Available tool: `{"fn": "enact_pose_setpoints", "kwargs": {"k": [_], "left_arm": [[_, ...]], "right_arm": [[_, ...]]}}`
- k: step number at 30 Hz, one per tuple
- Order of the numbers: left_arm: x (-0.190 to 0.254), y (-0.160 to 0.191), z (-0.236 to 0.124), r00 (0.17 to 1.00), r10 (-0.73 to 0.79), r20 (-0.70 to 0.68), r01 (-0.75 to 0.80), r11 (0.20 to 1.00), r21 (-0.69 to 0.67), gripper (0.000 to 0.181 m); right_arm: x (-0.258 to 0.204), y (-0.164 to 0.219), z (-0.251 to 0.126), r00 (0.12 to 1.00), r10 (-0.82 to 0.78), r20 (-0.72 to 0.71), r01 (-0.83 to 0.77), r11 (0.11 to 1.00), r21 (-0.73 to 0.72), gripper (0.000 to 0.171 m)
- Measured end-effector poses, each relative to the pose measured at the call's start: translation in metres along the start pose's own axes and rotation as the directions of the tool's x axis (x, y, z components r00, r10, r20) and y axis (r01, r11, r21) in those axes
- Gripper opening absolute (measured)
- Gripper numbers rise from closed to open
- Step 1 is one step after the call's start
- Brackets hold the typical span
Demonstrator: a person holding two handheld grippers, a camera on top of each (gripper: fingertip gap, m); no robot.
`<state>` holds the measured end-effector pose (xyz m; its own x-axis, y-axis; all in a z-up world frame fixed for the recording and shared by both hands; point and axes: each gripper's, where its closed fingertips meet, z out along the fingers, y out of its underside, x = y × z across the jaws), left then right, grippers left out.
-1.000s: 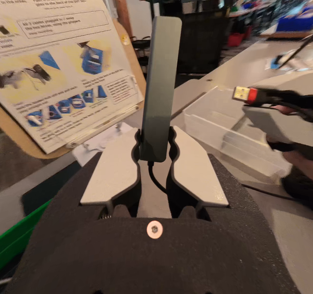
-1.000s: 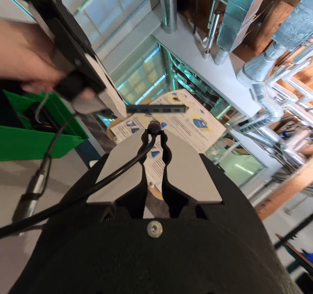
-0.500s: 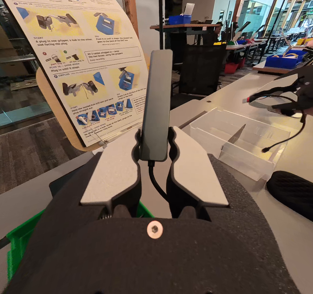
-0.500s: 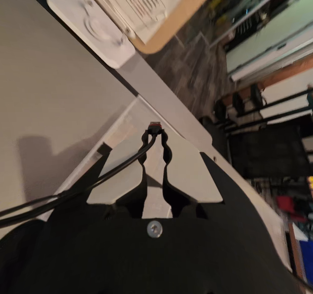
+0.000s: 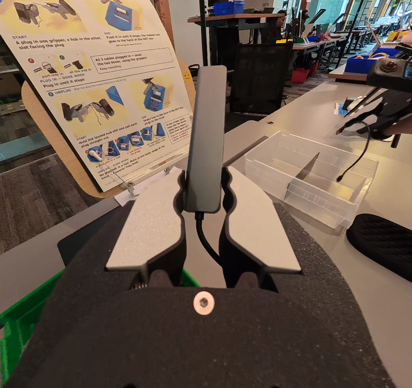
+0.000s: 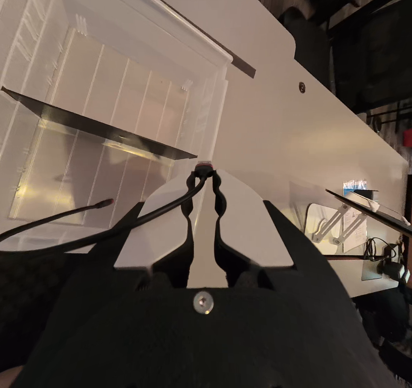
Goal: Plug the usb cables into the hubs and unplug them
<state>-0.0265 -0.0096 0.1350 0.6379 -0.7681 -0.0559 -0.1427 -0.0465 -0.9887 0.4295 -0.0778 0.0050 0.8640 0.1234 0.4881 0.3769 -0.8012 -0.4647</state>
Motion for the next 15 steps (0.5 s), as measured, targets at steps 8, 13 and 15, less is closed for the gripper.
{"fn": "enact_pose_setpoints", "kwargs": {"k": [8,13,15], "left_arm": [[-0.003,-0.001,-0.004,1.000,-0.015,0.003,0.015,1.000,0.006,0.031],[0.001,0.000,-0.001,1.000,-0.009,-0.008,0.009,1.000,0.000,0.031],[0.002,0.002,0.001,1.000,-0.006,-0.012,0.006,1.000,-0.008,0.031]], "right_arm": [[-0.007,0.006,0.006,0.999,0.015,0.039,-0.014,0.999,-0.046,0.016],[-0.032,0.037,0.019,0.985,0.021,0.173,0.019,0.974,-0.225,0.016],[-0.051,0.055,0.027,0.964,0.033,0.265,0.059,0.942,-0.330,0.016]]}}
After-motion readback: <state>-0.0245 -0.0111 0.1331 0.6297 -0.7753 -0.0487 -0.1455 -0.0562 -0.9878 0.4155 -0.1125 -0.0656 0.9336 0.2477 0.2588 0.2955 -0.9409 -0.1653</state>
